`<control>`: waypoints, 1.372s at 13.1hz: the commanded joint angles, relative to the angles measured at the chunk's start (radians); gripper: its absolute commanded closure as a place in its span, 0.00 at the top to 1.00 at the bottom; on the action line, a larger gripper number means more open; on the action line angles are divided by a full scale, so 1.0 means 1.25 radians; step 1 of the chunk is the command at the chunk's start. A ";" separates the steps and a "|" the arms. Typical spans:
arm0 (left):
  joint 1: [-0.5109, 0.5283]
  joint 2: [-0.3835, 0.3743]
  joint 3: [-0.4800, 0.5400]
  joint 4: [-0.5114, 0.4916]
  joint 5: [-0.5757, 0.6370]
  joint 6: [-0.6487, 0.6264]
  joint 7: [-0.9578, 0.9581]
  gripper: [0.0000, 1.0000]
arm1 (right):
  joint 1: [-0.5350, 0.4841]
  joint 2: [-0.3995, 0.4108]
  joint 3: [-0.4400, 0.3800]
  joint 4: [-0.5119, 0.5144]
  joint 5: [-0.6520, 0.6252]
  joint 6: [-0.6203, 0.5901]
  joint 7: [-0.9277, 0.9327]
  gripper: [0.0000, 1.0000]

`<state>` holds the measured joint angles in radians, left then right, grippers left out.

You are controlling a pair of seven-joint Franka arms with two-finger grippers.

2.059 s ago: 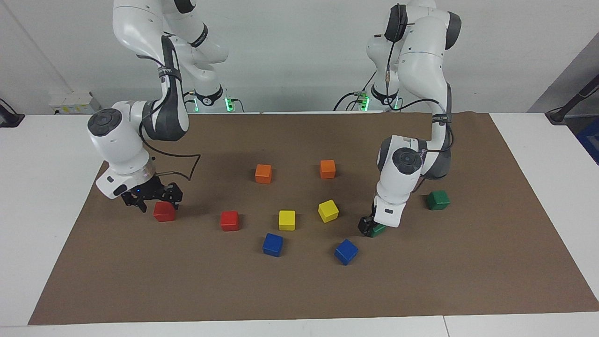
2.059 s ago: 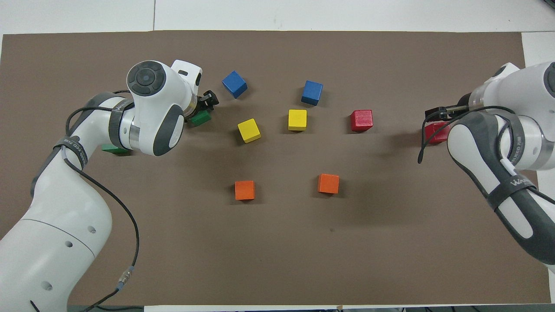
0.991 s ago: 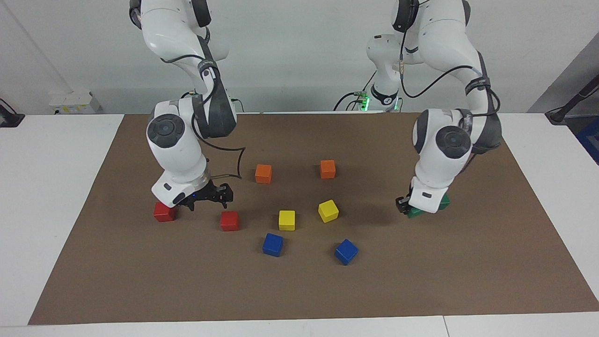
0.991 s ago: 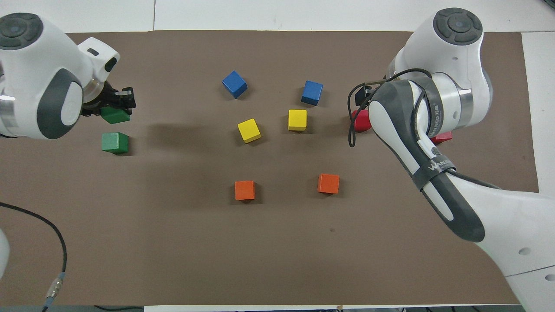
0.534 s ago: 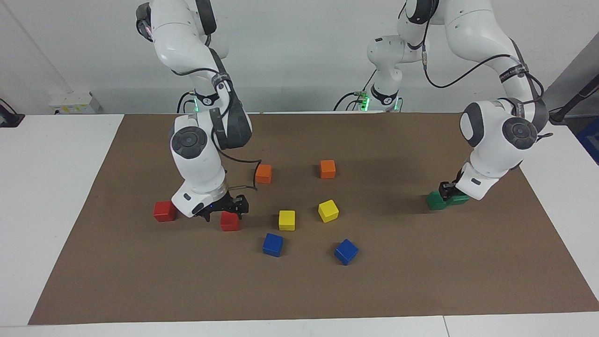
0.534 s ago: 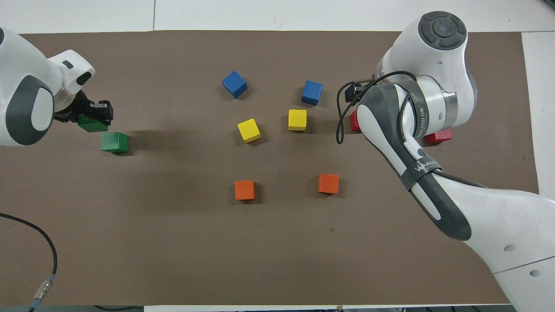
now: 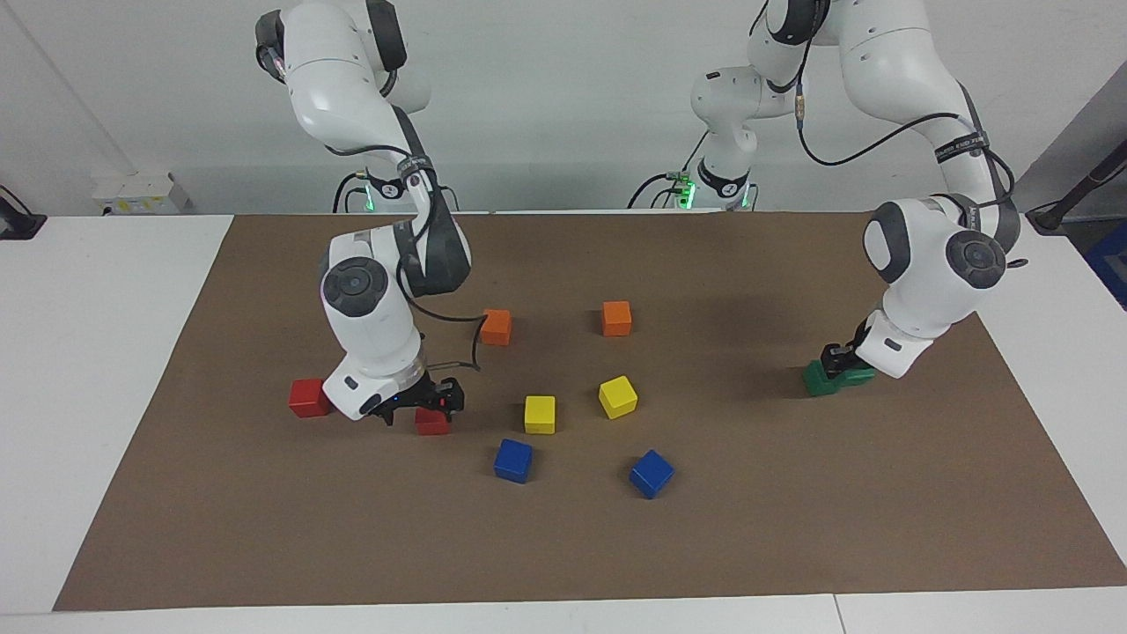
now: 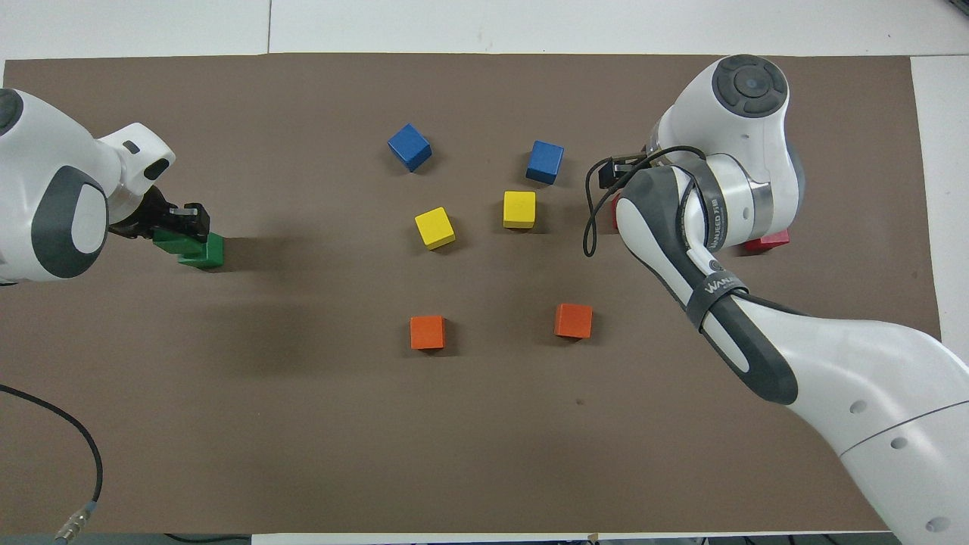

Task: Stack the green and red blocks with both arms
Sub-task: 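Stack the green block with the left gripper while the right gripper carries red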

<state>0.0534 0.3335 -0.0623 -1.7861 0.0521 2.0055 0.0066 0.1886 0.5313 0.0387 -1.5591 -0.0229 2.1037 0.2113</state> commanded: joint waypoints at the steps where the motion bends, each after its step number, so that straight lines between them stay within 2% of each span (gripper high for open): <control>1: 0.014 -0.040 -0.002 -0.044 -0.015 0.020 0.060 0.00 | 0.000 -0.011 0.006 -0.033 -0.006 0.024 0.022 1.00; 12: 0.026 -0.037 -0.003 -0.054 -0.044 0.030 0.068 0.00 | 0.005 -0.014 0.006 -0.097 0.002 0.103 0.041 1.00; 13: 0.026 -0.037 -0.002 -0.054 -0.045 0.031 0.070 0.00 | 0.005 -0.014 0.006 -0.098 0.002 0.103 0.041 0.97; 14: 0.026 -0.037 -0.002 -0.054 -0.045 0.031 0.071 0.00 | 0.006 -0.015 0.006 -0.103 0.002 0.103 0.049 0.91; 15: 0.026 -0.037 -0.002 -0.054 -0.045 0.033 0.079 0.00 | 0.006 -0.016 0.006 -0.105 0.002 0.100 0.052 0.79; 18: 0.027 -0.040 -0.001 -0.074 -0.045 0.057 0.086 0.00 | 0.006 -0.020 0.006 -0.109 0.002 0.093 0.053 0.33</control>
<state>0.0743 0.3226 -0.0594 -1.8168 0.0151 2.0298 0.0852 0.1950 0.5312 0.0423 -1.6611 -0.0216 2.2116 0.2463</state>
